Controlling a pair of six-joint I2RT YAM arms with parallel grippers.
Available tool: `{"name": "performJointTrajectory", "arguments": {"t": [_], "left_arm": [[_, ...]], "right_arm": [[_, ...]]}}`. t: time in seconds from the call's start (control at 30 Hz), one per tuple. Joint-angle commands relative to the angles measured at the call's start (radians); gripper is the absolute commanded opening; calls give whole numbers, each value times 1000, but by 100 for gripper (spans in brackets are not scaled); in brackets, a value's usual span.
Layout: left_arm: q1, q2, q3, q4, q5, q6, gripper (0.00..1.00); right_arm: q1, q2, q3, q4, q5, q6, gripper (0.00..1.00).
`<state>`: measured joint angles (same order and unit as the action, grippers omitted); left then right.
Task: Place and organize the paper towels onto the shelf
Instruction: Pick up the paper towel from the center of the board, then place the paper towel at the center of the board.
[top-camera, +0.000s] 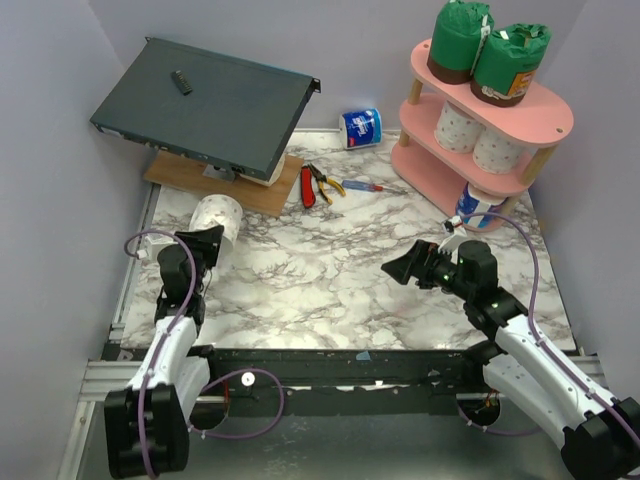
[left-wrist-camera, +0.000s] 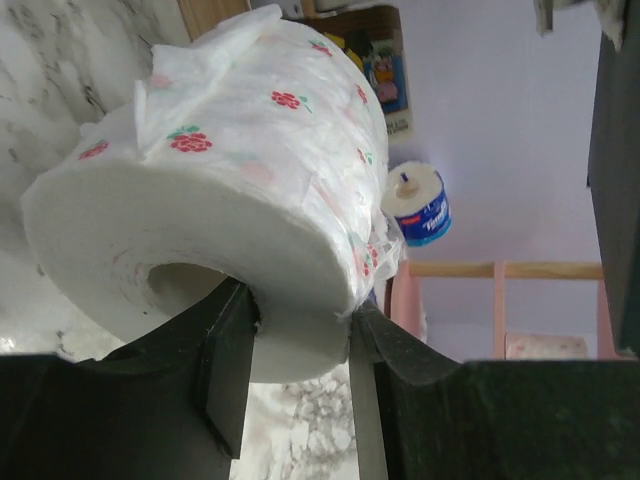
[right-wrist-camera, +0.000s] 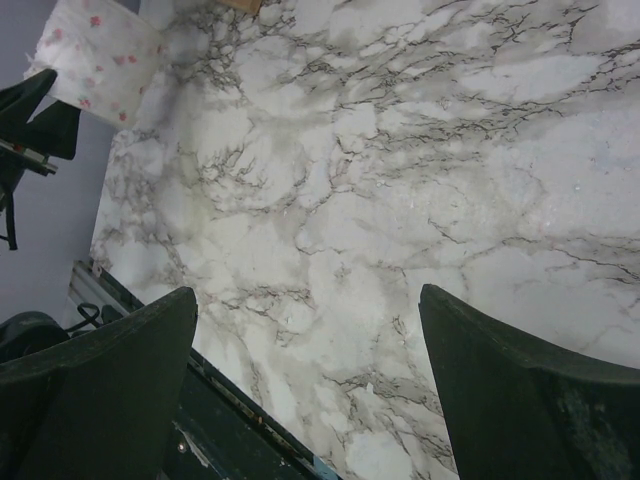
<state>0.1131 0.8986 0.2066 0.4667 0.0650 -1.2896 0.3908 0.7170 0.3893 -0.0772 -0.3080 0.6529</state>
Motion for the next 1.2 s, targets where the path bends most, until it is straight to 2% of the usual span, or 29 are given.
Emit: {"name": "performJointTrajectory", "arguments": {"t": [0.0,0.17,0.33,0.53,0.67,0.87,1.17], "left_arm": [[-71,-152,137,-362,28,167,14],[-252,-214,266,-624,-27,332,14],[-497,-198,383,-780,-156,443,14],[-814,-54,558,-925,-339,532,14],[-1004,129,733,-982,-443,610,14],[-1109,416,1006,-1027,-439,755,14],[-1148,805,1369,-1150,-390,925,13]], "right_arm": [[-1,-14,-7,-15,14,-16,95],[-1,-24,5,-33,22,-16,95],[-2,-38,20,-73,44,-19,95],[-2,-69,36,-121,79,-18,95],[-2,-74,53,-154,126,-6,95],[-1,-75,87,-229,247,27,95],[-2,-114,83,-258,303,58,95]]}}
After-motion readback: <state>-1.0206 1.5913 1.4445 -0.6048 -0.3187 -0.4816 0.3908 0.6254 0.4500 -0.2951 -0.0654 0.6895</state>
